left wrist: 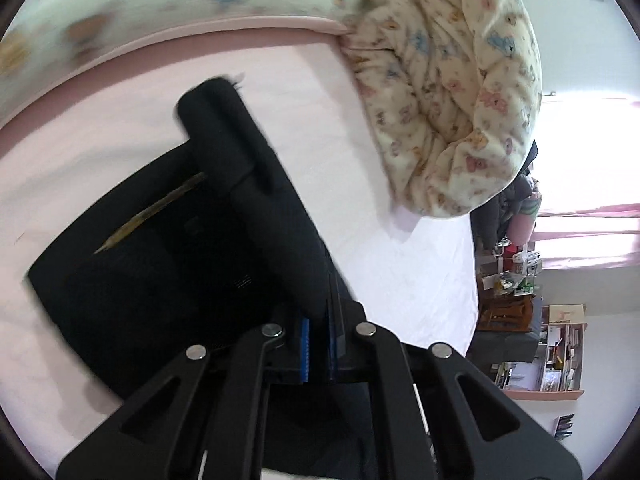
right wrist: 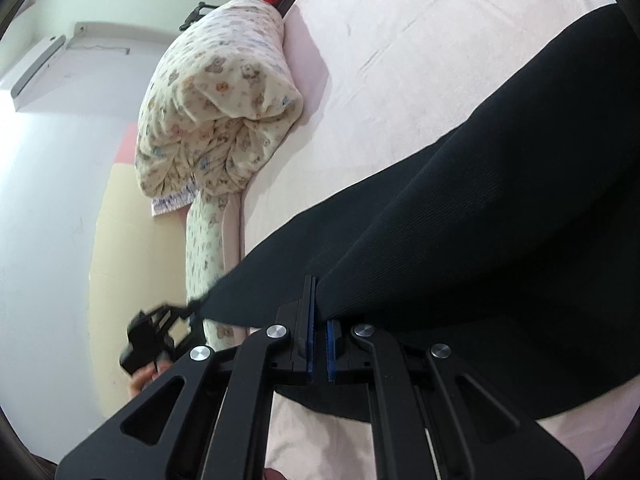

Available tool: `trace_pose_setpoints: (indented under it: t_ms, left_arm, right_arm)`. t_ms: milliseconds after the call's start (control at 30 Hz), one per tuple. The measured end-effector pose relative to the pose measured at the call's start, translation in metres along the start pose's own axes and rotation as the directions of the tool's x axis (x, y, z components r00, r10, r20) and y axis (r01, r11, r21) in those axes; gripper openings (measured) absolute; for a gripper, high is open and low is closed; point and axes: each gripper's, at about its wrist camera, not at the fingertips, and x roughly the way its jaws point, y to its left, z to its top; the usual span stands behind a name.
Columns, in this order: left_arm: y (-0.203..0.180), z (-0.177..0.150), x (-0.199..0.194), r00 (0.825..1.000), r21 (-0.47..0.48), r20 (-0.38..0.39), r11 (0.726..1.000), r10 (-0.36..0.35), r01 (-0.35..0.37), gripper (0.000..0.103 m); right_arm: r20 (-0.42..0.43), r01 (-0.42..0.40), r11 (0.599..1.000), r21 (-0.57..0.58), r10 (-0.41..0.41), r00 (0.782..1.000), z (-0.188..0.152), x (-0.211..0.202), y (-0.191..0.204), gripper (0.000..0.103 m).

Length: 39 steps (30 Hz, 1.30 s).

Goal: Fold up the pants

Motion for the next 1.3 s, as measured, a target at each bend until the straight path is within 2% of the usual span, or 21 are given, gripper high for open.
trace_pose_setpoints:
  t_ms: [200,267,433,567,667,767,867,900,933,967,1000,1033,1067,1100,1133,1167,1233,1300]
  left_arm:
    - [0.065,-0.038,-0.017,0.998,-0.084,-0.017,0.995,0.061,-0.063,0.006]
    - [0.072,-0.043,-0.016,0.997,-0.088,-0.014,0.993,0.073,-0.074,0.006]
    - [0.075,-0.056,-0.019,0.993,-0.005,0.017,0.993,0.118,-0.118,0.007]
    - [0.093,-0.066,-0.018,0.992,-0.083,0.017,0.989,0.123,-0.121,0.007]
    - [0.093,-0.072,-0.020,0.989,-0.053,0.043,0.989,0.143,-0.140,0.008]
    - [0.101,-0.076,-0.010,0.976,-0.035,0.051,0.977,0.211,-0.210,0.011]
    - [0.118,-0.077,0.007,0.960,-0.086,0.020,0.957,0.279,-0.276,0.019]
    - [0.123,-0.077,0.012,0.957,-0.101,0.019,0.953,0.288,-0.285,0.022]
    - [0.124,-0.077,0.014,0.955,-0.099,0.023,0.951,0.296,-0.292,0.023]
    - [0.122,-0.078,0.015,0.951,-0.091,0.030,0.949,0.307,-0.303,0.023]
    - [0.120,-0.079,0.014,0.950,-0.083,0.033,0.948,0.311,-0.307,0.026]
    - [0.119,-0.080,0.012,0.949,-0.075,0.034,0.947,0.314,-0.311,0.029]
    - [0.118,-0.081,0.010,0.949,-0.072,0.031,0.948,0.312,-0.310,0.040]
    - [0.118,-0.083,0.007,0.952,-0.073,0.025,0.950,0.307,-0.304,0.058]
    - [0.117,-0.086,0.003,0.944,-0.077,0.020,0.942,0.330,-0.327,0.071]
    - [0.118,-0.091,-0.003,0.928,-0.088,0.022,0.925,0.372,-0.369,0.084]
    - [0.124,-0.101,-0.016,0.925,-0.111,0.033,0.921,0.380,-0.374,0.084]
    - [0.125,-0.114,-0.022,0.917,-0.104,0.023,0.913,0.399,-0.394,0.086]
  right_arm:
    - [-0.066,0.060,0.998,0.007,-0.059,0.996,-0.027,0.001,-0.013,0.005]
    - [-0.079,0.072,0.997,0.005,-0.071,0.994,-0.034,0.001,-0.015,0.005]
    - [-0.111,0.106,0.993,0.059,-0.099,0.989,-0.054,0.003,-0.037,0.005]
    - [-0.124,0.127,0.986,0.110,-0.113,0.986,-0.068,0.000,-0.051,0.005]
    - [-0.119,0.129,0.984,0.124,-0.114,0.986,-0.073,-0.005,-0.055,0.005]
    - [-0.152,0.184,0.975,0.123,-0.164,0.975,-0.079,0.004,-0.066,0.005]
    - [-0.237,0.293,0.949,0.117,-0.260,0.936,-0.081,0.022,-0.082,0.006]
    - [-0.251,0.298,0.946,0.130,-0.259,0.933,-0.080,0.024,-0.086,0.012]
    - [-0.259,0.283,0.947,0.153,-0.238,0.936,-0.079,0.022,-0.088,0.013]
    - [-0.260,0.275,0.948,0.161,-0.228,0.938,-0.077,0.017,-0.088,0.021]
    - [-0.258,0.273,0.949,0.156,-0.228,0.939,-0.076,0.013,-0.088,0.032]
    - [-0.250,0.266,0.953,0.145,-0.225,0.942,-0.074,0.003,-0.086,0.037]
    - [-0.239,0.255,0.956,0.142,-0.216,0.947,-0.073,-0.008,-0.087,0.041]
    - [-0.228,0.243,0.958,0.149,-0.206,0.952,-0.073,-0.020,-0.090,0.041]
    - [-0.208,0.230,0.958,0.172,-0.193,0.959,-0.070,-0.037,-0.096,0.041]
    - [-0.178,0.217,0.955,0.205,-0.182,0.967,-0.067,-0.054,-0.104,0.041]
    - [-0.077,0.177,0.936,0.306,-0.161,0.984,-0.056,-0.096,-0.129,0.041]
    - [0.036,0.148,0.896,0.418,-0.179,0.983,-0.042,-0.137,-0.160,0.041]
